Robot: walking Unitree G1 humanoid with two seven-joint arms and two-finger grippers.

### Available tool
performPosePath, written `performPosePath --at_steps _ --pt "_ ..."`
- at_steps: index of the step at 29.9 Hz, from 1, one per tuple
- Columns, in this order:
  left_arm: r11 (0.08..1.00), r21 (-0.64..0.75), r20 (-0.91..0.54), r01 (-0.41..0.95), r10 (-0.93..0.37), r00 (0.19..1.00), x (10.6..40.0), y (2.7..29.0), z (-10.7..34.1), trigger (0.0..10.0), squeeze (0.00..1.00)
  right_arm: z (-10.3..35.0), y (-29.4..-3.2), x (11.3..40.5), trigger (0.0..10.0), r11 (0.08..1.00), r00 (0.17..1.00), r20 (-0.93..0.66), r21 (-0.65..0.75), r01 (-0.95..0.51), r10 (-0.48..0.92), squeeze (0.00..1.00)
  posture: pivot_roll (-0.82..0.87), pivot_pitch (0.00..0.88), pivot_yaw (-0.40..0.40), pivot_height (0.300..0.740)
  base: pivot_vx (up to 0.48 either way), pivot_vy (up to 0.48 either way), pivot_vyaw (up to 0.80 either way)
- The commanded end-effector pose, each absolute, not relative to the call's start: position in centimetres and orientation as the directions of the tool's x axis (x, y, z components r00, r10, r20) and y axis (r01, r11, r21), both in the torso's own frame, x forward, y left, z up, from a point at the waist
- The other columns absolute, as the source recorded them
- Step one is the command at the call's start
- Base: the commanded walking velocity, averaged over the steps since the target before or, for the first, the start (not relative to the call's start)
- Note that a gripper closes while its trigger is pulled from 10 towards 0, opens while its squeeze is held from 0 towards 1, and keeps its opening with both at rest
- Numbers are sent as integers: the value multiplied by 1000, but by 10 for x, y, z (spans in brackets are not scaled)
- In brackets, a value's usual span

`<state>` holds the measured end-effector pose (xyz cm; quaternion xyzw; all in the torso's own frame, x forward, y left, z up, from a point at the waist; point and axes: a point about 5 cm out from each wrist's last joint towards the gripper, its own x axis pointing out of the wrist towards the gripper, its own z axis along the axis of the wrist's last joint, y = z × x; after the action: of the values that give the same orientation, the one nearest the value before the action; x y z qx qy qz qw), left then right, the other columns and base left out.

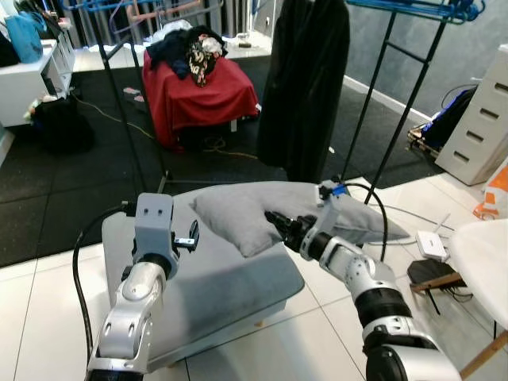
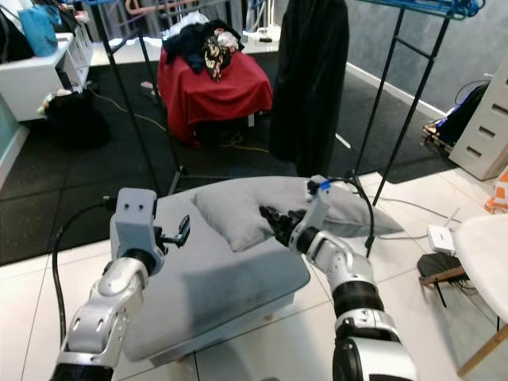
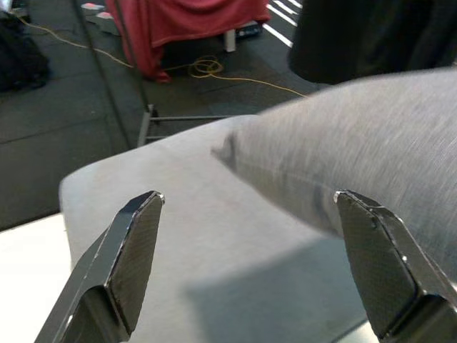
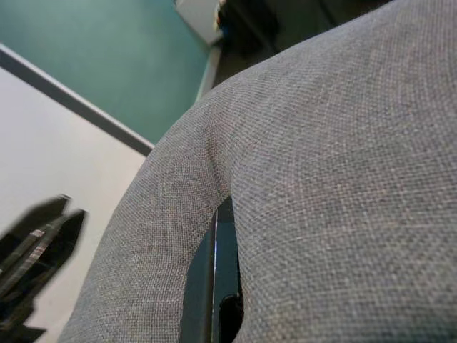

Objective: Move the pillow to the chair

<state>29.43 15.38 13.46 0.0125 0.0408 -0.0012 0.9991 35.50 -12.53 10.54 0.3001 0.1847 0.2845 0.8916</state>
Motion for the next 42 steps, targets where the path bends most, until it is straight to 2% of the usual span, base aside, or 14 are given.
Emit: performPosePath --at_steps 1,8,10,15,17,18,19,21,22,26,42 --pt "998 54 -111 -7 13 994 293 159 129 10000 0 116 -129 361 0 687 796 -124 595 -418 592 0 -159 0 -47 715 0 0 0" --pt "995 88 -150 -46 59 987 287 170 117 10000 0 101 -155 360 0 798 835 -240 506 -328 495 0 -160 0 -42 740 0 0 0" --pt "992 106 -161 -67 84 983 282 177 112 10000 0 95 -163 357 0 838 830 -290 436 -329 477 0 -161 0 -43 740 0 0 0" --pt "990 116 -168 -79 98 981 279 180 110 10000 0 93 -166 355 0 855 831 -301 394 -338 467 0 -162 0 -45 740 0 0 0" --pt "984 137 -194 -109 135 972 270 190 100 10000 0 91 -169 352 0 893 849 -290 237 -383 441 0 -164 0 -48 740 0 0 0" --pt "981 145 -218 -127 157 963 263 196 92 10000 0 90 -166 348 118 872 827 -282 224 -436 486 0 -162 0 -55 740 0 0 0" --pt "976 144 -259 -163 196 946 252 202 81 10000 0 90 -155 341 10000 794 763 -238 283 -538 602 0 -159 0 -59 740 0 0 0" --pt "974 145 -270 -172 207 941 249 204 79 10000 0 91 -152 339 10000 774 749 -220 293 -560 625 0 -159 0 -59 740 0 0 0" --pt "980 122 -269 -161 188 945 247 201 78 10000 0 93 -147 340 10000 776 742 -229 235 -586 630 0 -148 0 -67 740 0 0 794" --pt "993 55 -242 -107 117 963 247 188 84 10000 0 106 -140 348 10000 777 753 -193 144 -612 629 0 -147 0 -68 740 0 0 794" --pt "997 52 -171 -54 63 983 262 183 102 10000 0 121 -123 350 10000 739 736 -88 144 -658 672 0 -127 0 -42 740 0 0 793"
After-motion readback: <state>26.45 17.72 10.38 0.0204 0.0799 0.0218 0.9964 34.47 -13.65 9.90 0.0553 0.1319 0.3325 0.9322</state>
